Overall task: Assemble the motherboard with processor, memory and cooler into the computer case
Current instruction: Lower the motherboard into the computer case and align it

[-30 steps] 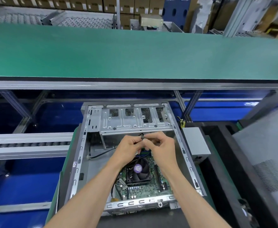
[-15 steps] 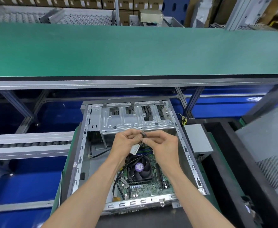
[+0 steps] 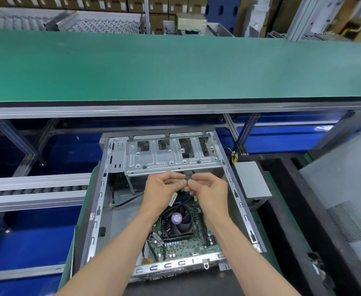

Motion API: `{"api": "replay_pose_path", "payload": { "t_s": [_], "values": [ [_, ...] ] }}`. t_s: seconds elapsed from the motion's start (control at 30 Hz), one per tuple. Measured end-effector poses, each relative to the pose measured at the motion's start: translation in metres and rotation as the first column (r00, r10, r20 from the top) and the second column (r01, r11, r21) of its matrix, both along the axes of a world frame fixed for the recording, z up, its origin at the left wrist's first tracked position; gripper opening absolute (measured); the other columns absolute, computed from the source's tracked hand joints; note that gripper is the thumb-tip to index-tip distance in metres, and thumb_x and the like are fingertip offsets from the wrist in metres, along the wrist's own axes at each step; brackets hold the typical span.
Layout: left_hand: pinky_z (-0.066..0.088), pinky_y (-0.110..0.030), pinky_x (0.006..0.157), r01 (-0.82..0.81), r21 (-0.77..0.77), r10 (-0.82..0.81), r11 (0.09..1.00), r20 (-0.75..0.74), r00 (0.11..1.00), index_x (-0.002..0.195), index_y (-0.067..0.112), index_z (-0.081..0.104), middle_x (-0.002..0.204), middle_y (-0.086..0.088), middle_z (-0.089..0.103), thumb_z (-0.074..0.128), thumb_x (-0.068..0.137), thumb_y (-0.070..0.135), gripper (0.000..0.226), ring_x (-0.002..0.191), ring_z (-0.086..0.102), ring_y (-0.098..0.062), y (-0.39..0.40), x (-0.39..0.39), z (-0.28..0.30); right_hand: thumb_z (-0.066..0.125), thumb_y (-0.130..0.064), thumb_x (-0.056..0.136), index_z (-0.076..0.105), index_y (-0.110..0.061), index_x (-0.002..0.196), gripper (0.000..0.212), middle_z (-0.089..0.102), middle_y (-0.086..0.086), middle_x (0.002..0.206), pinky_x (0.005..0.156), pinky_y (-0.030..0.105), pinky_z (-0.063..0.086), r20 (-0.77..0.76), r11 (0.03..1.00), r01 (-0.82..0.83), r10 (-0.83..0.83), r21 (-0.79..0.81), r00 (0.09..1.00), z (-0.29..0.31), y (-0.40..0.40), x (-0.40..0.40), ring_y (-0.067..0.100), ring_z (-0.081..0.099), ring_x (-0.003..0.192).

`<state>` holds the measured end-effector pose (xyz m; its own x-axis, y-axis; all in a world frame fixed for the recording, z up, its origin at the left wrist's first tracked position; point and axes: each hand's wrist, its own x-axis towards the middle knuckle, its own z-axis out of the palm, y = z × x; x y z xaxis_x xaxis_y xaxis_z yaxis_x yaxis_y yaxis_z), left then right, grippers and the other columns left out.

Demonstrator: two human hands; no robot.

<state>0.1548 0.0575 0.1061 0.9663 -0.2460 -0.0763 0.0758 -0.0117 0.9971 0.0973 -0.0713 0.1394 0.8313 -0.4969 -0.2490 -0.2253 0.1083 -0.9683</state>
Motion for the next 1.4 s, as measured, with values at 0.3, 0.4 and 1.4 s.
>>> {"api": "replay_pose_path", "payload": {
  "t_s": [0.3,0.4,1.4],
  "values": [
    [0.05,-0.023,0.084,0.062,0.65,-0.387,0.758,0.371,0.844,0.109,0.017,0.075,0.099,0.002,0.073,0.071,0.09,0.019,0.02,0.088,0.065,-0.011,-0.035,0.009,-0.005,0.061,0.008,0.092,0.069,0.0,0.091,0.011,0.064,0.005,0.056,0.05,0.024,0.042,-0.289,0.859,0.325,-0.22,0.394,0.932,-0.018,-0.014,0.011,0.013,0.055,0.05],
    [0.045,-0.031,0.083,0.063,0.718,-0.417,0.693,0.328,0.847,0.112,0.018,0.066,0.102,0.0,0.069,0.061,0.096,0.019,0.017,0.098,0.061,-0.019,-0.049,0.011,-0.009,0.059,0.001,0.095,0.069,-0.009,0.087,0.017,0.064,0.004,0.066,0.052,0.024,0.042,-0.329,0.873,0.335,-0.22,0.354,0.919,-0.025,-0.019,0.014,0.013,0.054,0.059],
    [0.041,-0.029,0.084,0.15,0.872,-0.164,0.466,-0.082,0.983,0.128,0.012,0.063,0.128,-0.012,0.064,0.042,0.107,0.019,0.031,0.116,0.057,-0.031,0.011,0.049,-0.017,0.06,0.001,0.092,0.048,0.001,0.139,0.049,0.075,-0.005,0.076,0.076,0.03,0.04,-0.333,0.956,-0.065,0.163,0.285,0.929,-0.041,-0.003,0.04,0.009,0.066,0.072]
  ]
}}
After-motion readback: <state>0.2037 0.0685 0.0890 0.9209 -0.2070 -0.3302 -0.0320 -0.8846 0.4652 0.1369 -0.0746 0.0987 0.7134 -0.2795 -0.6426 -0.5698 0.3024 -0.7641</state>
